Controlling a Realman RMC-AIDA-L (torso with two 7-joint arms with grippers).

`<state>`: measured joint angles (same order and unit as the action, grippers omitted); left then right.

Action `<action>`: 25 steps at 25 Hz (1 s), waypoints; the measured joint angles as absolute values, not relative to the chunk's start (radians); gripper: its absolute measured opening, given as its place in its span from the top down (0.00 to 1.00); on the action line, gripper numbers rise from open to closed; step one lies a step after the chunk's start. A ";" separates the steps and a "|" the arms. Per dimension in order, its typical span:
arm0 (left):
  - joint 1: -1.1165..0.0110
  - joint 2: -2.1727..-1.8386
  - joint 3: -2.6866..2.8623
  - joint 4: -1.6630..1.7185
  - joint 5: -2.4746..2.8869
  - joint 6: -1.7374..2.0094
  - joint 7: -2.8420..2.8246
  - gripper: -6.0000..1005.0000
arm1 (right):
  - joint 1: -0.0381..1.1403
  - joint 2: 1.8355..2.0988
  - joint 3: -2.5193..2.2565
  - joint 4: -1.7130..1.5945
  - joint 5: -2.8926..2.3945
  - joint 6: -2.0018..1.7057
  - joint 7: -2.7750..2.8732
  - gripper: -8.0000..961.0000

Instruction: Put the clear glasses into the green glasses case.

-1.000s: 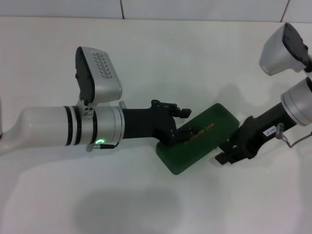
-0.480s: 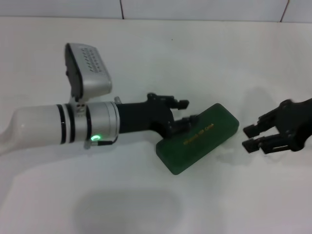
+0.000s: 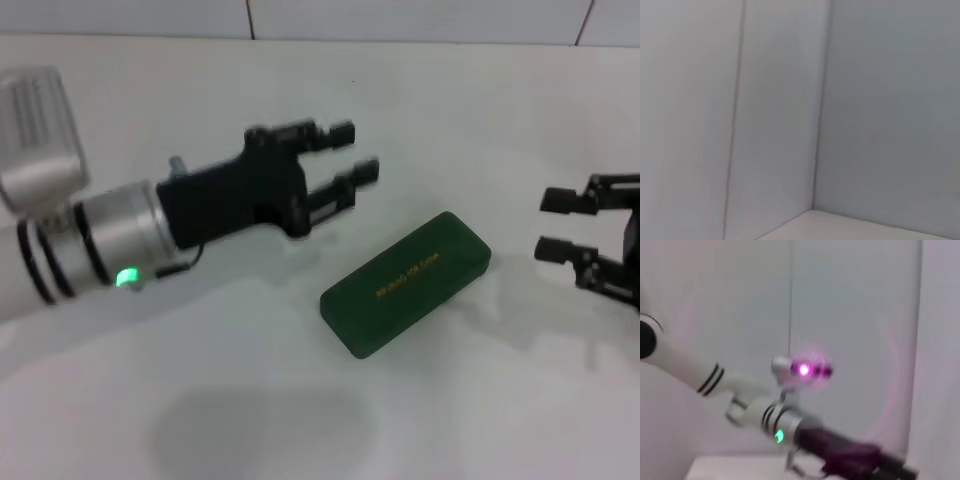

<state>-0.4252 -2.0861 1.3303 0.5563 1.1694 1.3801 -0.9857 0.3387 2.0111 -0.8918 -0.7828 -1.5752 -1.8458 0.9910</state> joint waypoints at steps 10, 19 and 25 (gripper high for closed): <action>-0.346 -2.091 1.334 0.450 1.161 1.543 -0.715 0.47 | 0.364 2.018 -0.854 -0.453 -1.515 -1.821 0.570 0.59; -0.346 -2.091 1.332 0.448 1.162 1.558 -0.712 0.47 | 0.419 2.021 -0.856 -0.353 -1.454 -1.751 0.583 0.57; -0.346 -2.096 1.327 0.417 1.148 1.556 -0.667 0.36 | 0.428 2.026 -0.859 -0.344 -1.436 -1.741 0.583 0.28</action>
<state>-0.3463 -2.0962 1.3268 0.4165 1.1480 1.5556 -0.6674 0.4278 2.0263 -0.8588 -0.3441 -1.4364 -1.7406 0.5825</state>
